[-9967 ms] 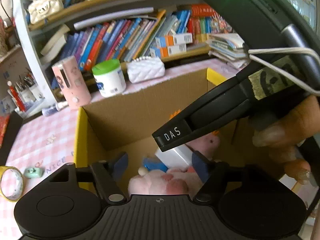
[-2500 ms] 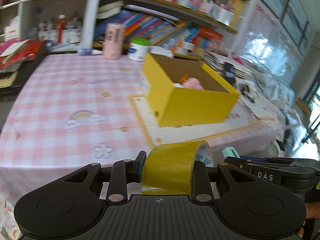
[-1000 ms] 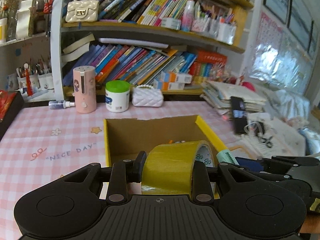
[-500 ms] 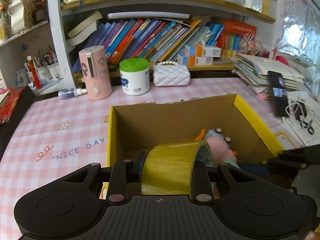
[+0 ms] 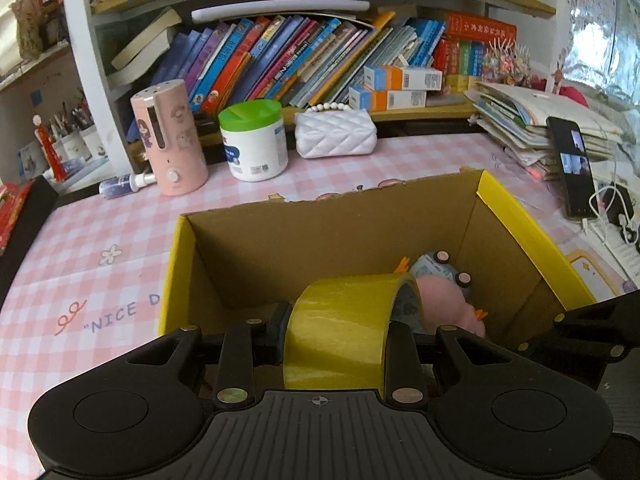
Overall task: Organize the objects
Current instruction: 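Open left tool dropping tape roll into box while right tool releases green dispenser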
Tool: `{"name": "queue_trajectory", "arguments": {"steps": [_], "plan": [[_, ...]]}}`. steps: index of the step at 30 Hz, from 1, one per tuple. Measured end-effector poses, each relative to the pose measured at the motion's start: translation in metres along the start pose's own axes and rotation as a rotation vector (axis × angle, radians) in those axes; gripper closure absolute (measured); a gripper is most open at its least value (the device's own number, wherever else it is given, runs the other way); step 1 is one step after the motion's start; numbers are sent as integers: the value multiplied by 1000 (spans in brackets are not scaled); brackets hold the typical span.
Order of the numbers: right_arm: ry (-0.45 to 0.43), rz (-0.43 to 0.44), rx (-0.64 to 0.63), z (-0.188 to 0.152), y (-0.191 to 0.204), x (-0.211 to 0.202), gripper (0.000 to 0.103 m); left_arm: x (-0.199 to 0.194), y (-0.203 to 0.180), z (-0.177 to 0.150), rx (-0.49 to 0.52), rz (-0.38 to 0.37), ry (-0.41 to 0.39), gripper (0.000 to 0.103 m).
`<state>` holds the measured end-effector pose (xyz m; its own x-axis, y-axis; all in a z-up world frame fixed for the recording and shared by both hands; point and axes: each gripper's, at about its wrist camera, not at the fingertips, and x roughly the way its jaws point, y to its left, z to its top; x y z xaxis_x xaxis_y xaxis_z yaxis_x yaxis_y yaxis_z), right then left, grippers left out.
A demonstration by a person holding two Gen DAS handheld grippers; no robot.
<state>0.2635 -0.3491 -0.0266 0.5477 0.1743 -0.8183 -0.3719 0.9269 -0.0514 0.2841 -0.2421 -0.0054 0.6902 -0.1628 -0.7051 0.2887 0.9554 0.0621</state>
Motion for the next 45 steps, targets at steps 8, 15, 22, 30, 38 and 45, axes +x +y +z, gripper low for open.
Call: {"name": "queue_trajectory", "arguments": {"steps": [8,15,22,30,38,45], "plan": [[25,3,-9,1,2,2,79,3,-4,-1,29,-2,40,57],[3,3,12,0,0,-3,66,-24,-6,-8,49,39,-30,37],[-30,-25,55,-6,3,-18,66,-59,-1,-13,31,25,-96,26],[-65,-104,113,-14,8,-46,60,-45,2,-5,99,180,-8,3],[-102,-148,160,-32,15,-74,59,-70,6,-26,43,45,-58,3],[-150,-137,176,-34,27,-88,59,-87,14,-34,13,42,-99,3]]}}
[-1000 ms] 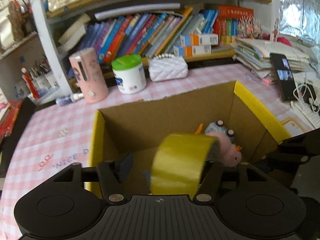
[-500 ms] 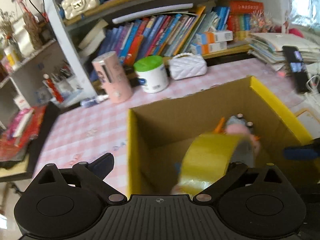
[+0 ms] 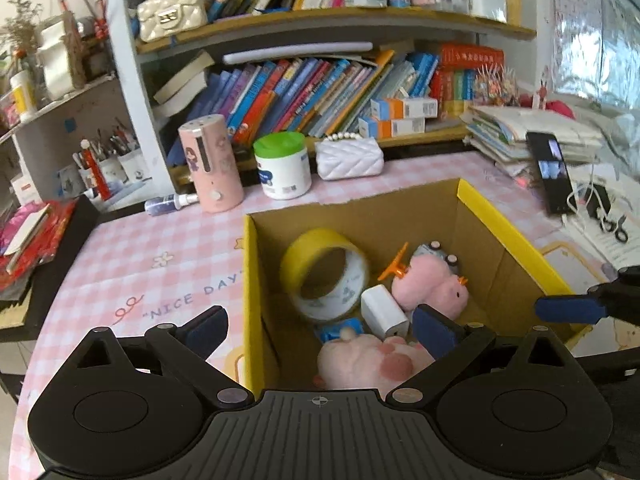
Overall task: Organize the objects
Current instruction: 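Open left tool dropping tape roll into box while right tool releases green dispenser, then withdraw both open tools up and away from the yellow box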
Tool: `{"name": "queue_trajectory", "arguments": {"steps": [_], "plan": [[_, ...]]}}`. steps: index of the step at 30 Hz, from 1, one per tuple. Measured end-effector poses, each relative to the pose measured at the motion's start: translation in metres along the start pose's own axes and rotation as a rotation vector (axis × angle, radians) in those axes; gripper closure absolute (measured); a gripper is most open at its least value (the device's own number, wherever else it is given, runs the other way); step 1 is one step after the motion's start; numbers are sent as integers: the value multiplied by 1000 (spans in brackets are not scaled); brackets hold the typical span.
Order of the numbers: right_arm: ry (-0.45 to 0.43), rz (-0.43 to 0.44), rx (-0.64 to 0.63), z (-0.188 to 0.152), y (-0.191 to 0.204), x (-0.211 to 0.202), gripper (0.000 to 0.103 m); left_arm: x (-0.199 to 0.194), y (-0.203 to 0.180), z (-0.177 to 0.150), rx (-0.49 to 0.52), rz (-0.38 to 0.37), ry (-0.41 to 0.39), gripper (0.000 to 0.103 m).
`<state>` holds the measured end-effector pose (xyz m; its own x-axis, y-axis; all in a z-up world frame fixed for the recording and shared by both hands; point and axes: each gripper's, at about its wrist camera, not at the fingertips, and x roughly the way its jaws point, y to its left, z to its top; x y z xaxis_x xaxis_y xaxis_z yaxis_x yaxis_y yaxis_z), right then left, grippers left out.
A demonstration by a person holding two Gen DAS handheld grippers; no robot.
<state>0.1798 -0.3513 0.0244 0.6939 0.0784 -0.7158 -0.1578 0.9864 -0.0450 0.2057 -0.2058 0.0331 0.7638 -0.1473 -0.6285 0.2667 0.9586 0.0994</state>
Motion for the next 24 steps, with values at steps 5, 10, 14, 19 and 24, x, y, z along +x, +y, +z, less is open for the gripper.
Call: {"name": "queue_trajectory", "arguments": {"steps": [5,10,14,19,24], "plan": [[-25,4,21,-3,7,-5,59,-18,11,-10,-39,6,-22,3],[-67,-1,59,-10,15,-17,59,-45,23,-25,-74,24,-56,3],[-102,-16,87,-18,26,-33,58,-67,36,-38,-114,55,-81,3],[-135,-68,123,-35,43,-55,52,-93,50,-62,-155,112,-95,3],[-165,-129,161,-60,68,-77,33,-110,62,-93,-180,149,-52,3]]}}
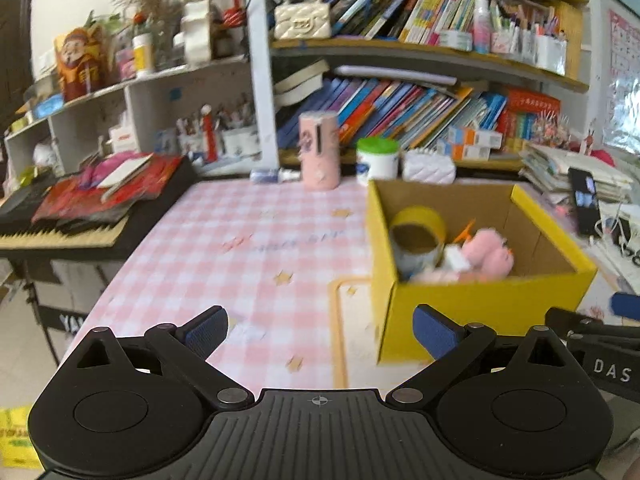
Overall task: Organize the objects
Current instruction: 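Withdraw both open tools up and away from the yellow box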
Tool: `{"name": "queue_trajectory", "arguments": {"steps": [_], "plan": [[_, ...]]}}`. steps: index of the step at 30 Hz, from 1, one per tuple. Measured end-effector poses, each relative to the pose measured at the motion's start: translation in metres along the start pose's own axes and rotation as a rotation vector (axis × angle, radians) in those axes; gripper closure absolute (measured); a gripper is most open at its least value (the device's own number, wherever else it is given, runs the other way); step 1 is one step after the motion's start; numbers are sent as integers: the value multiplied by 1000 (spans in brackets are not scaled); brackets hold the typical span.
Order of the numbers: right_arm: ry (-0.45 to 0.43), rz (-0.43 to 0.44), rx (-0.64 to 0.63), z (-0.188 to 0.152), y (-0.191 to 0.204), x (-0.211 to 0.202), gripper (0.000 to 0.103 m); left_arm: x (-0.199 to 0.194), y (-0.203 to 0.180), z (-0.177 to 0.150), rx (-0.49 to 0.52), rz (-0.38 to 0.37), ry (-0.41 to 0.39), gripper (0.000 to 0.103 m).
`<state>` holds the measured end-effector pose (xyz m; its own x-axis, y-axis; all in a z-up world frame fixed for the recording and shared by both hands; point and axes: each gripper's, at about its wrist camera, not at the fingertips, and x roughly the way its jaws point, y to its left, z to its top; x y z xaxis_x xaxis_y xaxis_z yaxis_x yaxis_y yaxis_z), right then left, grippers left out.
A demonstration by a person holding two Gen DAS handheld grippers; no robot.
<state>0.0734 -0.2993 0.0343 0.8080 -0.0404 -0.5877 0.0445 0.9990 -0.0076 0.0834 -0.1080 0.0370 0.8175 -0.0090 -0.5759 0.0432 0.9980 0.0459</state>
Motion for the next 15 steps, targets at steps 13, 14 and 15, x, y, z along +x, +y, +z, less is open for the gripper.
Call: {"name": "queue_trajectory", "arguments": {"steps": [13,14,15], "plan": [[3,-65,-8,-56,54,-44,5,-32,34,-52,40,41,59,3],[4,-68,-5,-58,56,-45,4,-33,35,-54,38,46,60,3],[7,-68,-3,-59,59,-46,2,-34,37,-56,37,52,63,3]]}}
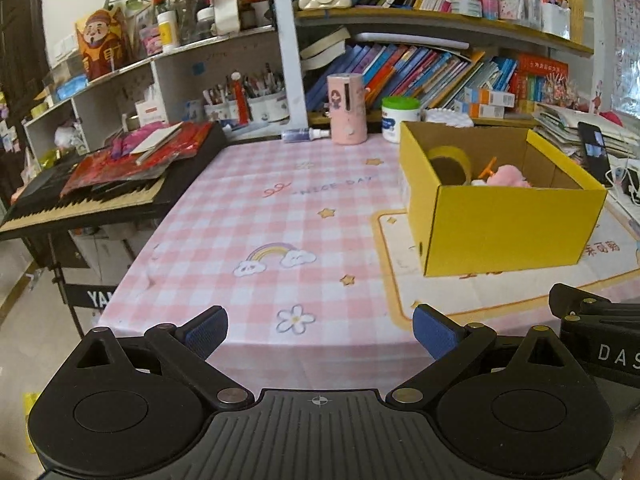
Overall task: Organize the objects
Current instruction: 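Withdraw both open tools up and away from the yellow box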
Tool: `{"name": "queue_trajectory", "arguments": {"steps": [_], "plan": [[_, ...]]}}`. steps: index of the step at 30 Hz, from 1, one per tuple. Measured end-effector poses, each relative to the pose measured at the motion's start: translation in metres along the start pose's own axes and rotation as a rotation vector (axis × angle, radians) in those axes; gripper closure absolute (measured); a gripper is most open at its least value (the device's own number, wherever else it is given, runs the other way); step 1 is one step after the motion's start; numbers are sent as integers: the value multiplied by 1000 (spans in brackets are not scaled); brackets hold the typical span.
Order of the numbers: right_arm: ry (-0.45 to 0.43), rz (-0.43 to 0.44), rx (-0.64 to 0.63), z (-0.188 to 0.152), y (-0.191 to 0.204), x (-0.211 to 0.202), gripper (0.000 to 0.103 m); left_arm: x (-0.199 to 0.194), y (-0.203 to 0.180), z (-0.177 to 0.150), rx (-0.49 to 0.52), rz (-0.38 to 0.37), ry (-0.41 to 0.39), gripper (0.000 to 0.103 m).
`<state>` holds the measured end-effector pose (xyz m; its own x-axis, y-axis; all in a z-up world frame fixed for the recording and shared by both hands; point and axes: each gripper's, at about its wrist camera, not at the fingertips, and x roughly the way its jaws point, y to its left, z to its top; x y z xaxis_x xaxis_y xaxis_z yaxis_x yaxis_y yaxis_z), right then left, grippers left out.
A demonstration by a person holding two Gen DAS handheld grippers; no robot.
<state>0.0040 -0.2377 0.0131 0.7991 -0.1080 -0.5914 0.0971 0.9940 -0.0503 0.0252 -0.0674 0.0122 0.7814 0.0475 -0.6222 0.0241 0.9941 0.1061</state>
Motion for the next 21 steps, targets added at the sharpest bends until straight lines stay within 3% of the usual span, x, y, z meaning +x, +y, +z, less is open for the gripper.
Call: {"name": "queue_trajectory", "arguments": {"steps": [21], "plan": [[43,-17,3,-11,22,-2,0,-3,19,-8,-42,3,22,3]]}}
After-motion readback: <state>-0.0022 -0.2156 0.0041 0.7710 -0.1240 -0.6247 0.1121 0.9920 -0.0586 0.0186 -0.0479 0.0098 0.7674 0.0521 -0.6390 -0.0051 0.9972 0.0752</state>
